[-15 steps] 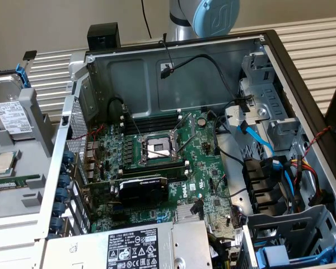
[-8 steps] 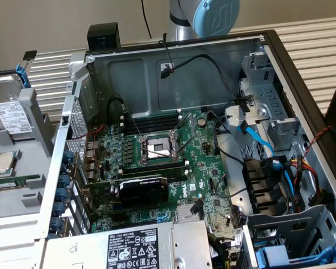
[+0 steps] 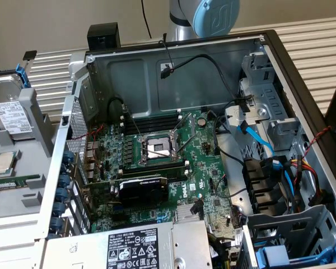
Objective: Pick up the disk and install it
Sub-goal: 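Pick up the disk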
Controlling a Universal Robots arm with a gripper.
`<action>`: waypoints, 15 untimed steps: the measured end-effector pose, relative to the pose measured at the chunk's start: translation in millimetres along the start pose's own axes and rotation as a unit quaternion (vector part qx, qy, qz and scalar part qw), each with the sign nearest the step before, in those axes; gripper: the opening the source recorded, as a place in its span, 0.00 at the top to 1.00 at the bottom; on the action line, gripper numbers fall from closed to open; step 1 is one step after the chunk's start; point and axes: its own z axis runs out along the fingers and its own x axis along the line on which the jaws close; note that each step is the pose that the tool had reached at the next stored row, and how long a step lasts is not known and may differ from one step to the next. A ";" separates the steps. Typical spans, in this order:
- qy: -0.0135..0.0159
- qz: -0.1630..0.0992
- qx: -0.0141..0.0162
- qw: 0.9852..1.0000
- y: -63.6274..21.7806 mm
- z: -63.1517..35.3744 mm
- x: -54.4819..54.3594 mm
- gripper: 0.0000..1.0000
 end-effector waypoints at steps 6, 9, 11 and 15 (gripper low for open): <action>-0.001 -0.055 -0.001 0.998 0.0 0.1 0.0 0.89; -0.001 -0.082 -0.001 0.997 0.0 0.2 0.0 0.89; -0.002 -0.100 -0.002 0.995 0.0 0.3 0.0 0.89; -0.002 -0.137 -0.002 0.991 0.0 0.4 0.0 0.89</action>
